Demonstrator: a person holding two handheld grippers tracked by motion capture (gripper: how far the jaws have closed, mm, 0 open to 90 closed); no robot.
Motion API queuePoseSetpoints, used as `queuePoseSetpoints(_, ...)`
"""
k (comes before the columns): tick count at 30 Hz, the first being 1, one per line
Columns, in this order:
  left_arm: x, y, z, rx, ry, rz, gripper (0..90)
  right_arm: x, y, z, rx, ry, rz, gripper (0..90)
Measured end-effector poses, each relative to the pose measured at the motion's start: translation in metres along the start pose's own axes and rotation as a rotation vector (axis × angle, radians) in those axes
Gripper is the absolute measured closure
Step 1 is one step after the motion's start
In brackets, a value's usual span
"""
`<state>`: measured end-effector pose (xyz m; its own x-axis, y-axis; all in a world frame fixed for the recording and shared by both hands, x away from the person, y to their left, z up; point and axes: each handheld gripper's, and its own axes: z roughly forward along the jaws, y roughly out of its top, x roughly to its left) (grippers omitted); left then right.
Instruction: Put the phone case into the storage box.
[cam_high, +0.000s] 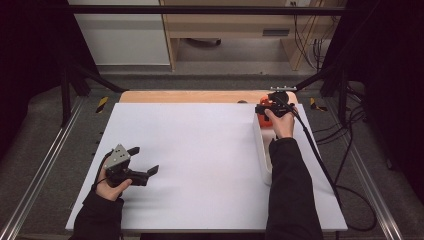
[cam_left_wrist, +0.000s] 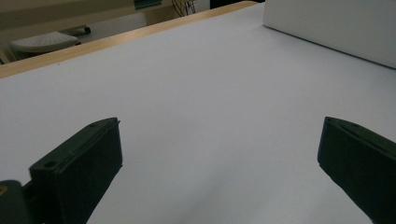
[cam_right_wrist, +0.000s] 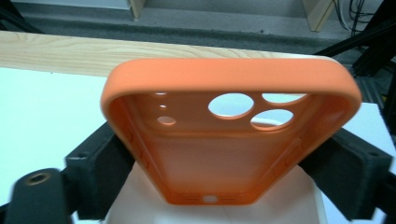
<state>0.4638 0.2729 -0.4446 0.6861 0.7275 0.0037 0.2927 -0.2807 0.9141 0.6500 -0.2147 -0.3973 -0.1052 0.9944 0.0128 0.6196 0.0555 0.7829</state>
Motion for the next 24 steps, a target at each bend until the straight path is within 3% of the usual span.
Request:
queuePoseSetpoints(2,0.000,0.000,0.000,0.000,0.000,0.000,0.0,0.000,0.001,-0.001,0.008,0.019,-0.005,4.9)
queuePoseSetpoints(13,0.000,0.000,0.000,-0.003,-0.002,0.001,0.0,-0.001,0.002,-0.007,-0.005,0.024,-0.034,2.5)
queuePoseSetpoints(24,-0.001,0.000,0.000,-0.002,-0.004,0.003,0.0,0.002,0.001,-0.029,-0.062,0.067,-0.065,2.8)
